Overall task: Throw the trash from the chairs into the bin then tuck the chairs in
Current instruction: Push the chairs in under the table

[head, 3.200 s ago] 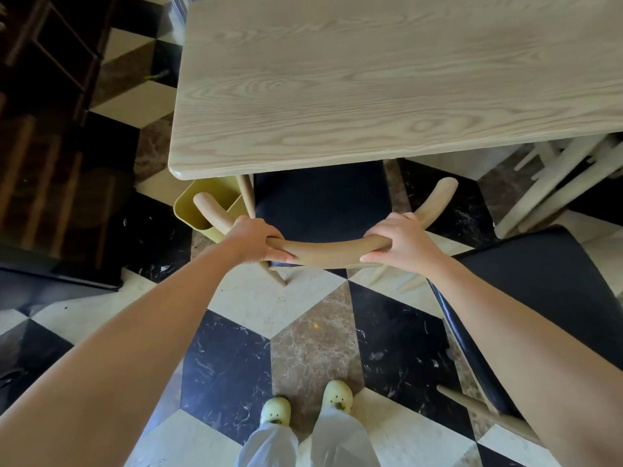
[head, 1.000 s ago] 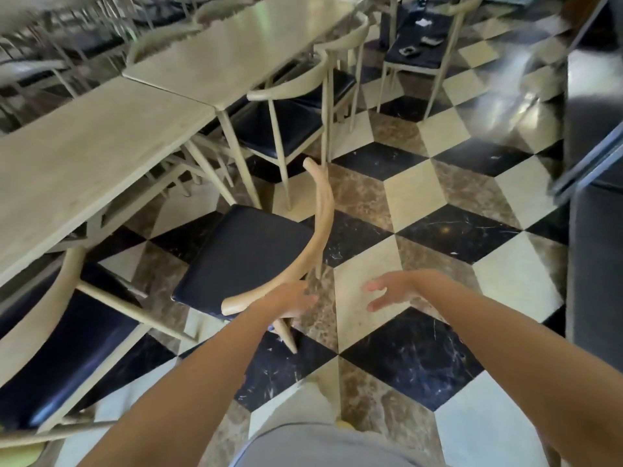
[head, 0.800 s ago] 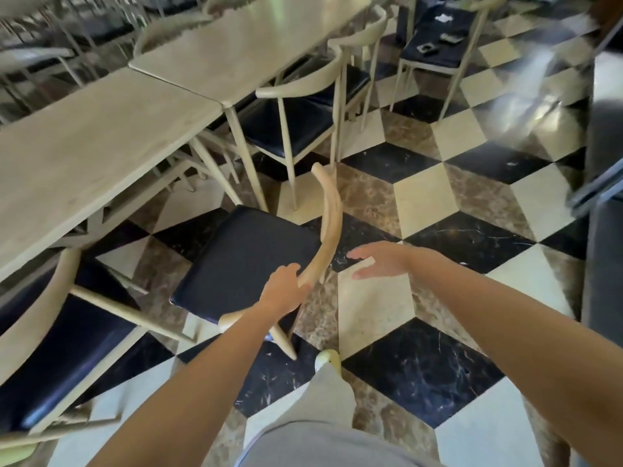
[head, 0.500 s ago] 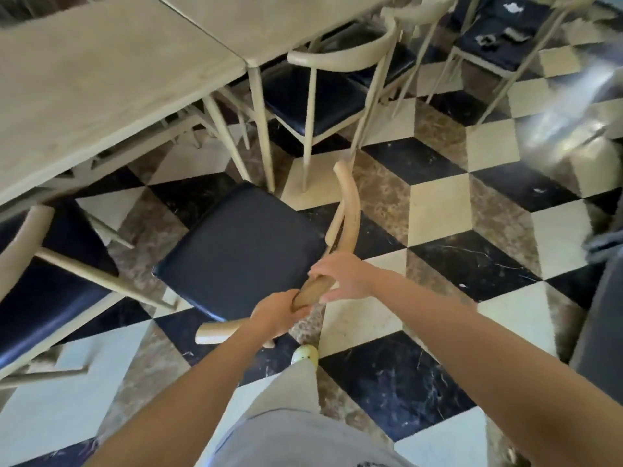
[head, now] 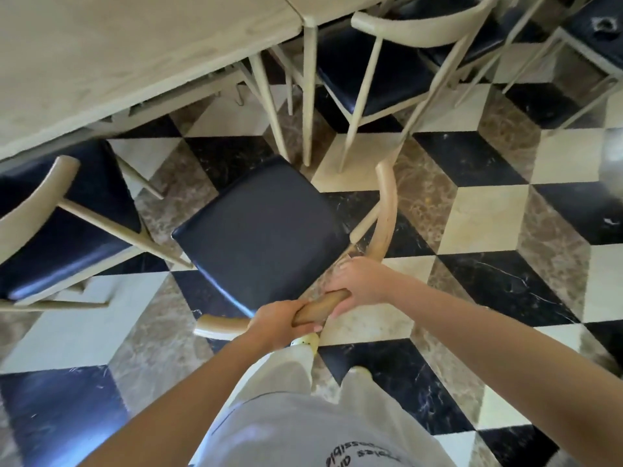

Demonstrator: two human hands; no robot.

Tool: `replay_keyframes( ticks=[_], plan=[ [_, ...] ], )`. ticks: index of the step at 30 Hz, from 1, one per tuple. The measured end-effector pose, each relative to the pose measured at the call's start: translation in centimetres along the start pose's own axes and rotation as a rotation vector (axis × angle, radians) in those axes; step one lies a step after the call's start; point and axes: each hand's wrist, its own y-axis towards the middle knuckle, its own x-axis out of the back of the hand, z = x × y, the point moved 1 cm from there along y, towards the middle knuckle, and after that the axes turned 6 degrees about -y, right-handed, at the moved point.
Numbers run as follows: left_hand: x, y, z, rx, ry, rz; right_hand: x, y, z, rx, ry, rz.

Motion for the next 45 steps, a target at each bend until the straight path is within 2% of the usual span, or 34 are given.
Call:
replay_keyframes(
  ticks=[8, 12, 20, 26, 35, 45],
  plan=[
    [0.3, -0.6, -0.4, 0.061, -0.076, -0.046, 1.3, -1.4, -4.3, 0.047, -0.001, 0.003],
    [0.3, -1.0, -1.4, 0.163, -0.122, -0.056, 2.0, -2.4, -7.6, 0.094, -0.045, -0.007],
    [-1.2, -1.3, -2.7, 0.341, -0.019, -0.207, 3.0, -2.7, -11.4, 0.170, -0.162, 0.002],
    [-1.4, -1.2, -3.1, 0.446, -0.036, -0.229, 2.7, -1.7, -13.3, 0.221, -0.203, -0.043],
    [1.6, 0.0, -3.3, 0.423, -0.071, -0.194, 3.8, -1.1, -15.4, 0.259, -0.128, -0.101],
    [11.2, 3.7, 0.0, 0.390, 0.068, -0.167, 8.1, 4.3, -18.5, 0.159, -0.011, -0.132]
  ],
)
